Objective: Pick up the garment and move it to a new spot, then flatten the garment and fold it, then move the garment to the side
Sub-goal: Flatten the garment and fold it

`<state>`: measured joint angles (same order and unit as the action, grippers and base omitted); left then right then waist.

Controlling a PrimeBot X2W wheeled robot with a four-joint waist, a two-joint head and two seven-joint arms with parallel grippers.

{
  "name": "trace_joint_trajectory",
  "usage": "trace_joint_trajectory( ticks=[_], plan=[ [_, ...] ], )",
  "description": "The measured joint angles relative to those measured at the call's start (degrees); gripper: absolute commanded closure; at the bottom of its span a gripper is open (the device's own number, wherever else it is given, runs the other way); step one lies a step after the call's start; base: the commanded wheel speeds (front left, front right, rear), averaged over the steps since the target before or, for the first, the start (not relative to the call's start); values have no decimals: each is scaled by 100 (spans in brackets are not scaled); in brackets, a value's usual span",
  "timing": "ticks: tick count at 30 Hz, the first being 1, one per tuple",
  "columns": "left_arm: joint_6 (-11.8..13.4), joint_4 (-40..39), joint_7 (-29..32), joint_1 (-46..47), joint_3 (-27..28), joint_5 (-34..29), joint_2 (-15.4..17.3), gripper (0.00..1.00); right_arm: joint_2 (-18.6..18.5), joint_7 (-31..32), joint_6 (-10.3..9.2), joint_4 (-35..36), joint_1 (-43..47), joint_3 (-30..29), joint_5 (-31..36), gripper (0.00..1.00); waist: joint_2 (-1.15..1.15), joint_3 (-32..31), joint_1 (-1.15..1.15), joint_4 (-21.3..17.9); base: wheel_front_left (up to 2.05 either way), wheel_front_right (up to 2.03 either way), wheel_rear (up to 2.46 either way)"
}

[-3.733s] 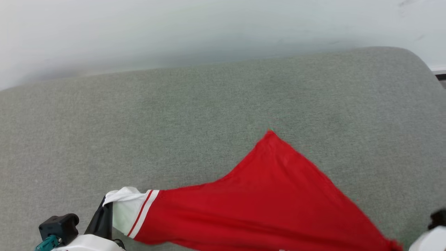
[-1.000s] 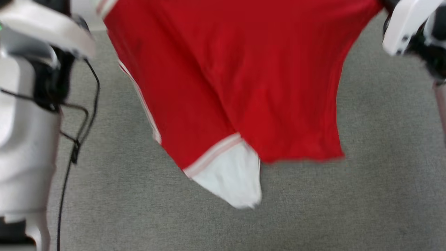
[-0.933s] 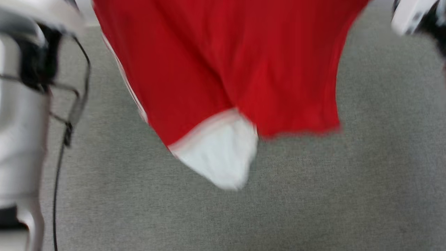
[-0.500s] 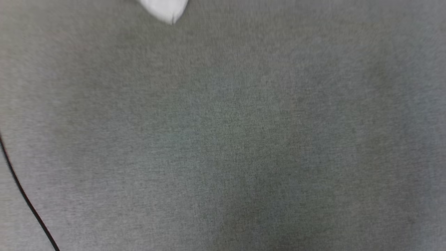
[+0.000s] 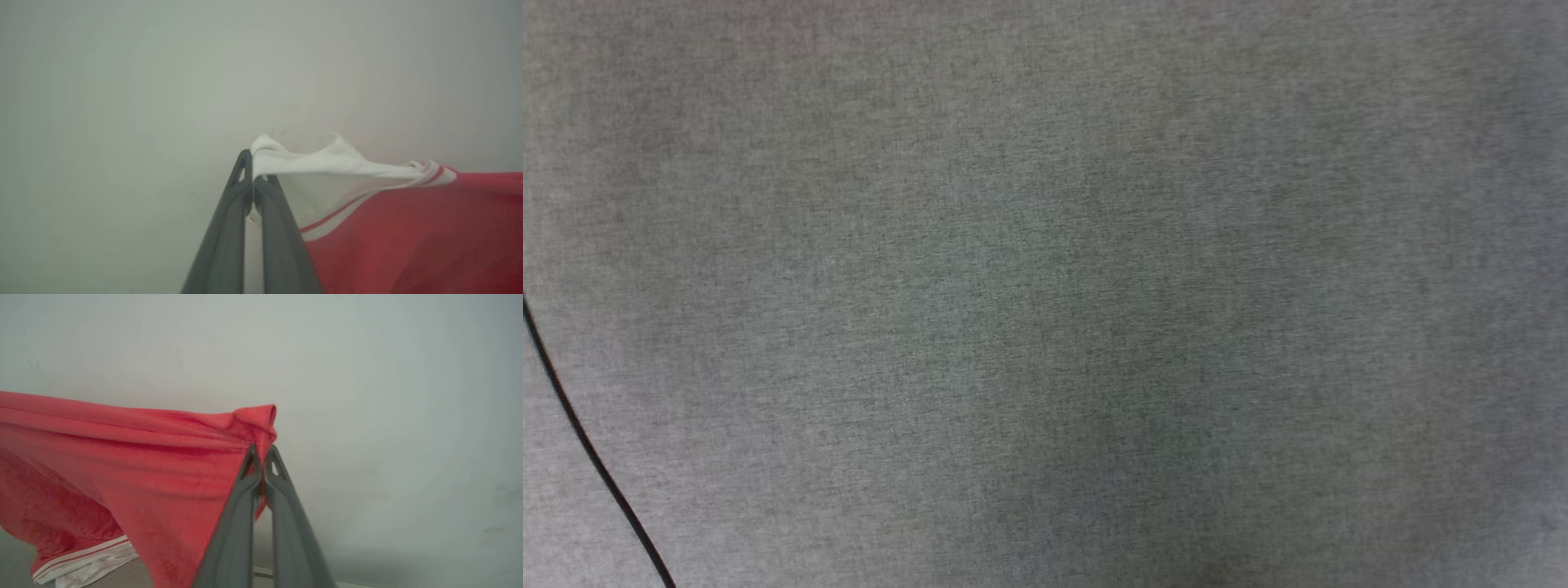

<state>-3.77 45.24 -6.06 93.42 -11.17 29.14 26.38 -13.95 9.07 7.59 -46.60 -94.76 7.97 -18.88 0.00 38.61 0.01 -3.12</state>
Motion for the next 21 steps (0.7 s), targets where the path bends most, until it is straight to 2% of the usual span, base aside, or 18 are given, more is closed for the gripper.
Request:
trace_joint_trajectory(
  ticks=[7, 14, 21],
  plan=[
    [-222, 608, -290, -808, -54, 222, -143, 100, -27, -265, 0, -406, 716, 463, -354, 100, 0, -132, 0, 84, 0, 0, 0],
    [-365, 904, -646, -2529, -120, 581, -300, 100, -245, -415, 8, -427, 2261, 1157, -1036, 100, 0, -749, -1, 164, 0, 0, 0],
    [-386, 592, -804, -4442, -79, 898, -318, 100, -389, -639, 32, -149, 3912, 1614, -1557, 100, 0, -1566, -1, 196, 0, 0, 0]
  ],
)
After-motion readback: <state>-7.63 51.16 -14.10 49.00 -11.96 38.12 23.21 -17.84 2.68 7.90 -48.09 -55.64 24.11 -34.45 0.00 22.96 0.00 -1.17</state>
